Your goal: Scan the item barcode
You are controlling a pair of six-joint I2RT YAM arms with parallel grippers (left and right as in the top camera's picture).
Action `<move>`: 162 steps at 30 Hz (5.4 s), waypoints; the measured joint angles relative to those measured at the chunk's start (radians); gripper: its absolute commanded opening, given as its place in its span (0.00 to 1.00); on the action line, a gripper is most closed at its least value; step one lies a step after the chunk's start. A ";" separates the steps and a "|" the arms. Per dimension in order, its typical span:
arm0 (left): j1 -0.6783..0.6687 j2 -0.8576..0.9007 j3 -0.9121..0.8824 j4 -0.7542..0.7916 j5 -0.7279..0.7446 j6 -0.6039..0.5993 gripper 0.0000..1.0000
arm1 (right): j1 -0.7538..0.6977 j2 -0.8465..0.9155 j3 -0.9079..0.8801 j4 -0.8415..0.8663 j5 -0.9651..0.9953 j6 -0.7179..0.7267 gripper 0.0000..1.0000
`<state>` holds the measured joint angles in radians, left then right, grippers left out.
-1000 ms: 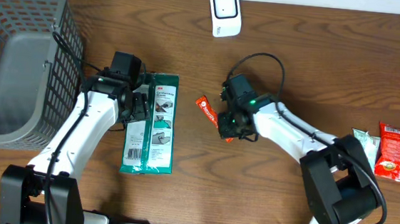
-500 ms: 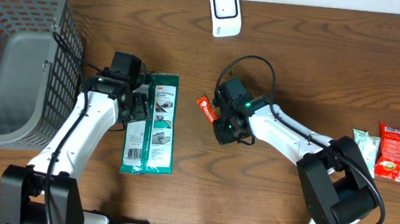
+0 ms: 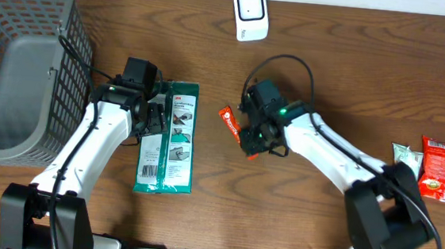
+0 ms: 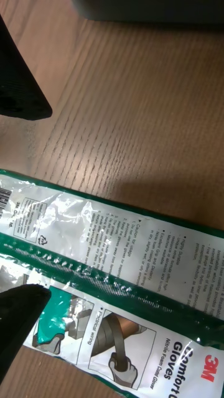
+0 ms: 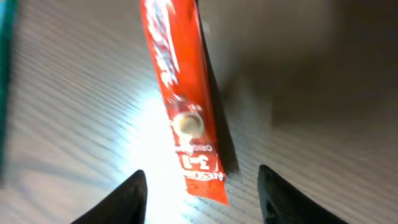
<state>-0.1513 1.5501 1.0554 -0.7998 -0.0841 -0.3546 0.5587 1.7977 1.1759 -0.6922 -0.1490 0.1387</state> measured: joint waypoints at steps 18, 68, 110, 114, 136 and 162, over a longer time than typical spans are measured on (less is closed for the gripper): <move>0.000 0.000 0.000 0.000 0.000 0.000 0.85 | 0.000 0.049 0.008 -0.013 0.027 -0.037 0.34; 0.000 0.000 0.000 0.000 0.000 0.000 0.85 | 0.022 -0.090 -0.076 -0.123 0.428 0.044 0.01; 0.000 0.000 0.000 0.000 0.000 0.000 0.85 | 0.238 0.141 -0.062 -0.054 0.769 0.183 0.50; 0.000 0.000 0.000 0.000 0.000 0.000 0.85 | 0.237 0.122 -0.046 -0.051 0.689 0.180 0.54; 0.000 0.000 0.000 0.000 0.000 0.000 0.85 | -0.050 0.052 -0.014 0.153 0.256 0.176 0.01; 0.000 0.000 0.000 0.000 0.000 0.000 0.85 | -0.050 0.052 -0.024 0.251 0.281 0.176 0.01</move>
<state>-0.1513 1.5501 1.0554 -0.7998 -0.0841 -0.3546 0.5091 1.8496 1.1522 -0.4416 0.1318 0.3145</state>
